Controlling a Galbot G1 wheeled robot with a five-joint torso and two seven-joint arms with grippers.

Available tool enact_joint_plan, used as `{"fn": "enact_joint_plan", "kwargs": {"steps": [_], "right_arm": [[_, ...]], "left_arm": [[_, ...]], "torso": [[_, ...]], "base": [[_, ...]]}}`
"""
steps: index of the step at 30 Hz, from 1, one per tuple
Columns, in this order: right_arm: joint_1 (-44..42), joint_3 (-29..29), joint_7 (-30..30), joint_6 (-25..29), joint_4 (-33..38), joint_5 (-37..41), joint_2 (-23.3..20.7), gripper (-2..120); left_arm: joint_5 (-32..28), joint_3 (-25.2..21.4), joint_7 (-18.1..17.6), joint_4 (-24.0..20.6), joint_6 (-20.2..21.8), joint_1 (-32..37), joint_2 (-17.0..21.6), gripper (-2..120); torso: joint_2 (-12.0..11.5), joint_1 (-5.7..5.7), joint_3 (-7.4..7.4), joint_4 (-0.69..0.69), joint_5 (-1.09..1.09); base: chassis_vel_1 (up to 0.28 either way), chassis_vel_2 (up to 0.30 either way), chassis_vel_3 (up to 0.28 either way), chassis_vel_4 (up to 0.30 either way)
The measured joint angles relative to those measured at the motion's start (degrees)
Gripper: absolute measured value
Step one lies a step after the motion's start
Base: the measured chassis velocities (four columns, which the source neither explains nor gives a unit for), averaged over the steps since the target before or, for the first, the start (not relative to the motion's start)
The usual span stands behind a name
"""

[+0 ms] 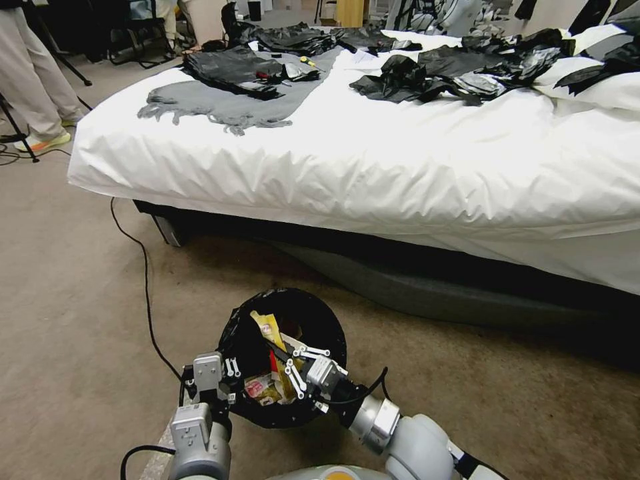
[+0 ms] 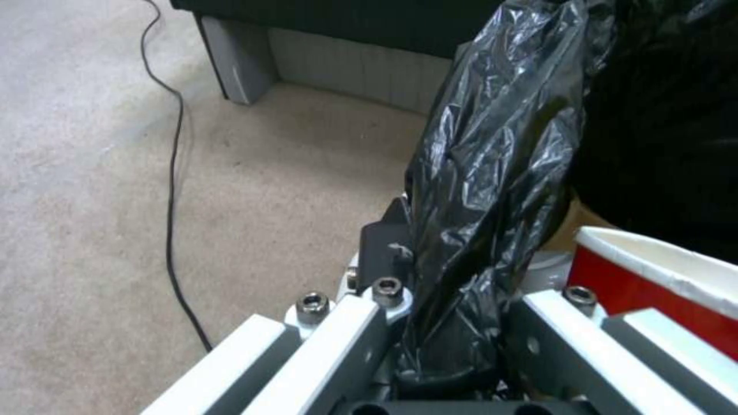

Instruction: Pick up the trash bin, then pick up the garbage from the floor and place it into the trash bin.

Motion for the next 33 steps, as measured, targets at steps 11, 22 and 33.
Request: {"fn": "enact_joint_plan", "kwargs": {"steps": [11,22,33], "right_arm": [[-1.67,0.0,-0.01,0.14,-0.06,-1.07,-1.27,48],[-1.44,0.77,-0.1,0.15,1.35,-0.86,-1.91,89],[0.59,5.88,3.15,0.71,10.49,-0.25,0.77,112]], "left_arm": [[-0.12,-0.02,-0.04,-0.19,0.06,-0.35,0.13,0],[-0.15,0.01,-0.06,-0.2,0.23,-0.34,0.31,0],[-0.05,-0.55,-0.06,0.66,0.28,-0.49,0.41,0]], "torso": [[0.0,0.0,0.0,0.0,0.0],[0.0,0.0,0.0,0.0,0.0],[0.0,0.0,0.0,0.01,0.0]], "base": [[0.0,0.0,0.0,0.0],[0.0,0.0,0.0,0.0],[0.0,0.0,0.0,0.0]]}}
